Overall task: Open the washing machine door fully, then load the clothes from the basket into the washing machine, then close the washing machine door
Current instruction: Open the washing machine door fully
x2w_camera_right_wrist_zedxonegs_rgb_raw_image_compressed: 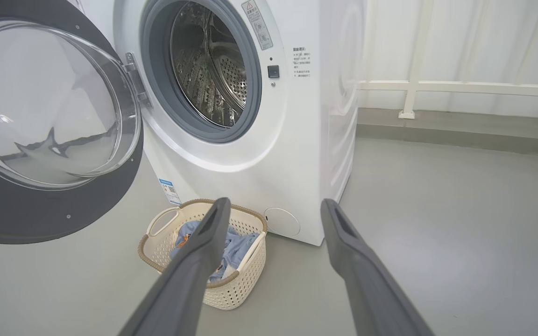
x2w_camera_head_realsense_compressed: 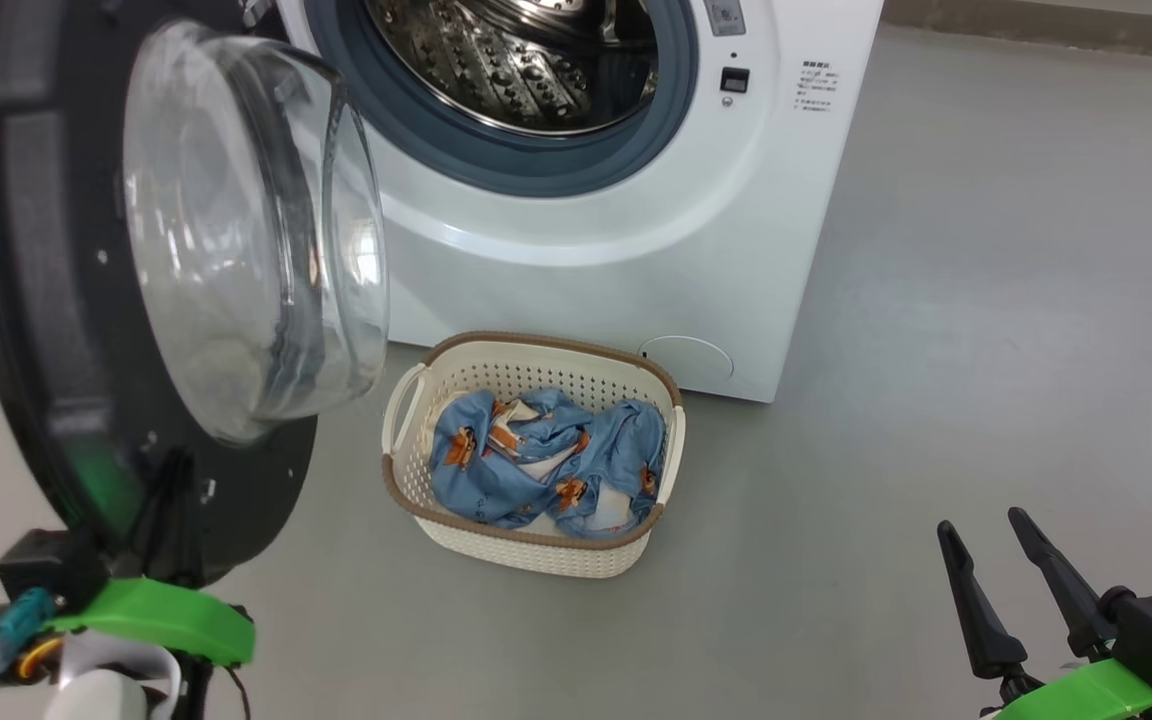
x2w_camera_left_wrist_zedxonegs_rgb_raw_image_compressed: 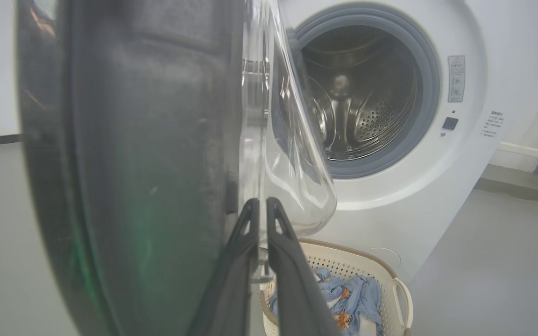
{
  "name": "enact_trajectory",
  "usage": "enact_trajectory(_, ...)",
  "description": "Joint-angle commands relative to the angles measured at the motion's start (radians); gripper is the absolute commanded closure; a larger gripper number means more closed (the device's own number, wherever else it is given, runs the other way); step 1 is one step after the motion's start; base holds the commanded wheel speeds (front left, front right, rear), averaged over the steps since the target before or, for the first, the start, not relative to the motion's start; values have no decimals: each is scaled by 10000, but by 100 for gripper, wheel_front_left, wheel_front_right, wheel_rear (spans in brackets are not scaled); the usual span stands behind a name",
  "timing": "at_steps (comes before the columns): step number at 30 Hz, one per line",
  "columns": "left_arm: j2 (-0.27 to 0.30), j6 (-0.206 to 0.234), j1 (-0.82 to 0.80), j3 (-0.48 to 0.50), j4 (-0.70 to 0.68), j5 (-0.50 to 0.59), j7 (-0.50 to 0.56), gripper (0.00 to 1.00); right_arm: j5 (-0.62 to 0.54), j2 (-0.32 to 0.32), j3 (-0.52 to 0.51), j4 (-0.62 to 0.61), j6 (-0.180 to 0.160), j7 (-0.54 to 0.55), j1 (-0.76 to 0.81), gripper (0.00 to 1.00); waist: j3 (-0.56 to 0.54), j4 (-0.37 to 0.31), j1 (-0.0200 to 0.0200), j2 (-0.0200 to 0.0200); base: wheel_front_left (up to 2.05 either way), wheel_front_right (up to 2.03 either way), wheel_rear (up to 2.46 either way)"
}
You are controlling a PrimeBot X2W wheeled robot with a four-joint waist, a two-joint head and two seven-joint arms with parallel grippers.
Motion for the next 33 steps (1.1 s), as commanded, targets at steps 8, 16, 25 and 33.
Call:
enact_trajectory(8,798,312,-947,768,173,-171,-65,100,-107,-328,68,-305,54,-122,-173,0,329,200,0,-1,0,0,0)
enact_trajectory(16,1047,564,-1406,1206,540,-118,-65,100,-138,-460,70,-368,54,-122,-354,0,688,311,0,-1,0,0,0)
enact_trajectory(25,1207,697,-1749,1579,789,133,-65,100,-162,-559,65,-381,54,-122,-486,0,986,378,0,-1,0,0,0)
enact_trajectory(33,1304,934,-2103,2074,1108,406,-65,100,-173,-675,57,-380,54,-122,-606,0,1183,434,0,-1,0,0,0)
